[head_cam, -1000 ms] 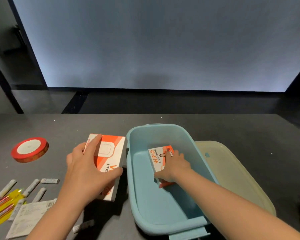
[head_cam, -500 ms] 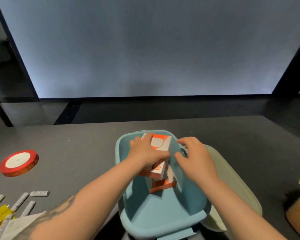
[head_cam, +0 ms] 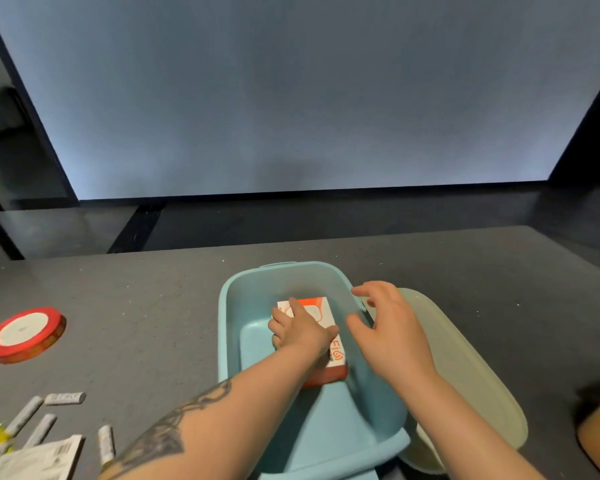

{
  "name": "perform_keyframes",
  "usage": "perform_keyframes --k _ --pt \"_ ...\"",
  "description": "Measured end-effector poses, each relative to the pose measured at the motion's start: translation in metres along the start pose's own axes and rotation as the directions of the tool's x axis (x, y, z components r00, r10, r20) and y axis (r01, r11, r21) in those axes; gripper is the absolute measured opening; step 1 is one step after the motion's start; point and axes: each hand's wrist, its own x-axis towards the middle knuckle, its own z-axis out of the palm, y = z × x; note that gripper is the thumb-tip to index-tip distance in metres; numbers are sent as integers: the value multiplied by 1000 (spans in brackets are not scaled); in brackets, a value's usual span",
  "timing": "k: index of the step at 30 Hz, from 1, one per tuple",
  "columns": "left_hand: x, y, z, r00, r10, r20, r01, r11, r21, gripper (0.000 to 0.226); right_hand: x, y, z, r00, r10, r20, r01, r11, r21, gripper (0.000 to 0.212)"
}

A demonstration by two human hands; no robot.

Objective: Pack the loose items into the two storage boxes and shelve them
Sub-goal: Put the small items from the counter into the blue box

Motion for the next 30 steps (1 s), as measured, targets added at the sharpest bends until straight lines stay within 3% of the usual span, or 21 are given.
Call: perform_keyframes --k 6,9,11,13,16,19,23,30 --pt "-4 4 -22 993 -88 78 103 971 -218 80 -2 -7 10 999 -7 33 7 1000 3 36" --pt "-18 -2 -55 991 121 56 -100 953 -286 62 0 -19 14 998 -42 52 43 999 -17 36" --pt "-35 -16 -87 954 298 -32 -292 900 -323 58 0 -33 18 995 -73 66 75 997 -30 36" --pt "-52 -40 -122 885 409 -223 -458 852 -254 49 -1 -53 25 990 -116 77 118 993 -24 37" --pt "-77 -94 -169 766 436 -473 -545 830 -118 41 -9 -91 42 975 -190 119 187 982 38 36" --pt "-100 -162 -198 745 329 -580 -457 885 -86 40 -26 -129 65 940 -297 167 289 955 71 36" --pt "-131 -259 -206 795 152 -587 -272 955 -122 39 -65 -175 106 873 -416 254 390 909 148 35" --pt "-171 -388 -211 796 -120 -594 -10 977 -211 41 -145 -214 191 743 -444 500 416 892 175 28"
